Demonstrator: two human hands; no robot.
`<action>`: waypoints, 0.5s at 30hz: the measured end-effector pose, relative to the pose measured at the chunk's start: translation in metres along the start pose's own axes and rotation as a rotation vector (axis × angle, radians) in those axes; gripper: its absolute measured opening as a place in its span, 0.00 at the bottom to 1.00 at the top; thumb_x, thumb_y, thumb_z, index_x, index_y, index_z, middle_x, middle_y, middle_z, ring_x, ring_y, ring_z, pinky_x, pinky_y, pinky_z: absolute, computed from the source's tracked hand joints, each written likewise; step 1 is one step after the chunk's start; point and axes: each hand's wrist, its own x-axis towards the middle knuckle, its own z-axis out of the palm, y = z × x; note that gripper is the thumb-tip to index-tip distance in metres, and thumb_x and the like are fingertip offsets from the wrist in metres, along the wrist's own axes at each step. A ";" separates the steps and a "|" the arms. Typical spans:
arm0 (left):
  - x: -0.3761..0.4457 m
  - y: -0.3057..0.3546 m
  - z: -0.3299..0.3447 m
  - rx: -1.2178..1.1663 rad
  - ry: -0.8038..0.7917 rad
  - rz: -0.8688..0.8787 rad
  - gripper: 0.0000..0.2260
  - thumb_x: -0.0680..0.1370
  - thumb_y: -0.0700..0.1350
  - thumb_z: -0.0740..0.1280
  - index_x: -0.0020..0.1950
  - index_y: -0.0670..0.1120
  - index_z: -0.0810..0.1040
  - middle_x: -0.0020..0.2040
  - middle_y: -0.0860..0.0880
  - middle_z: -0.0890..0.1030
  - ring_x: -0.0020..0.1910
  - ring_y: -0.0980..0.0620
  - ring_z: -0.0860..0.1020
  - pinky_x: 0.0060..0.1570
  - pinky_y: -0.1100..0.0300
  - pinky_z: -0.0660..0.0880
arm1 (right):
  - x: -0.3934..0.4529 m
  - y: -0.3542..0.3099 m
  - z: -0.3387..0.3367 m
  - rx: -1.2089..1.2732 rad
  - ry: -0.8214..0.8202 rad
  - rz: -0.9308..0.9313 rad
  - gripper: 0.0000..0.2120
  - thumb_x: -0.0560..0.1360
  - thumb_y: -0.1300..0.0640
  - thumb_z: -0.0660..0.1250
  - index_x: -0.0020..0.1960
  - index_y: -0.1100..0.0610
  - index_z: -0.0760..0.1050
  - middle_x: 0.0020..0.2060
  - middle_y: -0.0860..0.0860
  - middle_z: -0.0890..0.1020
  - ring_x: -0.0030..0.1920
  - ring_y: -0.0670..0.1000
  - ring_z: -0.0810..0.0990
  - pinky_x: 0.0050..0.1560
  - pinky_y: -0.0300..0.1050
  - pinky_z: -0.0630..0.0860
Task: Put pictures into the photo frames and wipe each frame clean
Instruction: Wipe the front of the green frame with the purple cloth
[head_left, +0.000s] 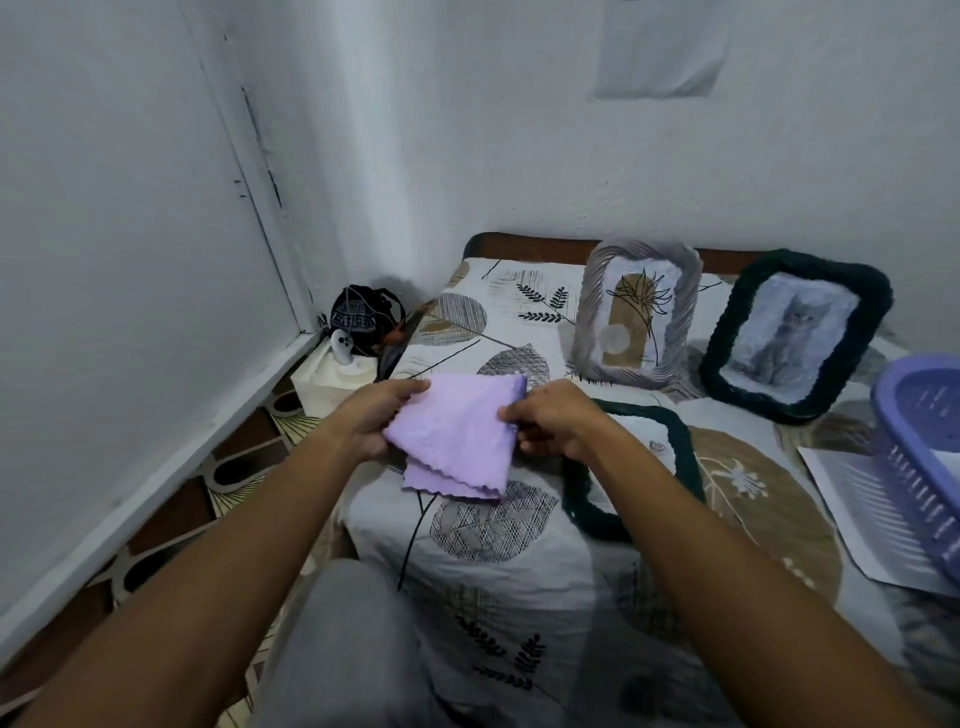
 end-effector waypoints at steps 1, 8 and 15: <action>0.002 0.000 -0.003 0.016 0.023 0.001 0.09 0.80 0.43 0.63 0.40 0.42 0.74 0.26 0.47 0.79 0.22 0.51 0.78 0.26 0.62 0.75 | 0.004 0.001 0.003 -0.004 0.004 0.007 0.11 0.71 0.67 0.72 0.34 0.63 0.71 0.25 0.55 0.74 0.20 0.50 0.71 0.20 0.39 0.73; 0.007 0.007 -0.014 0.383 0.149 0.122 0.09 0.76 0.47 0.67 0.44 0.42 0.75 0.36 0.45 0.71 0.27 0.51 0.68 0.27 0.64 0.65 | 0.011 0.011 0.004 -0.165 0.084 -0.036 0.09 0.68 0.66 0.75 0.35 0.67 0.76 0.30 0.62 0.78 0.21 0.52 0.74 0.26 0.44 0.76; -0.012 0.027 0.022 0.694 0.208 0.499 0.12 0.77 0.48 0.68 0.53 0.39 0.79 0.45 0.42 0.80 0.39 0.47 0.78 0.35 0.58 0.75 | -0.034 0.010 -0.070 -0.016 0.191 -0.130 0.08 0.74 0.62 0.70 0.48 0.68 0.76 0.39 0.62 0.79 0.31 0.54 0.78 0.32 0.44 0.78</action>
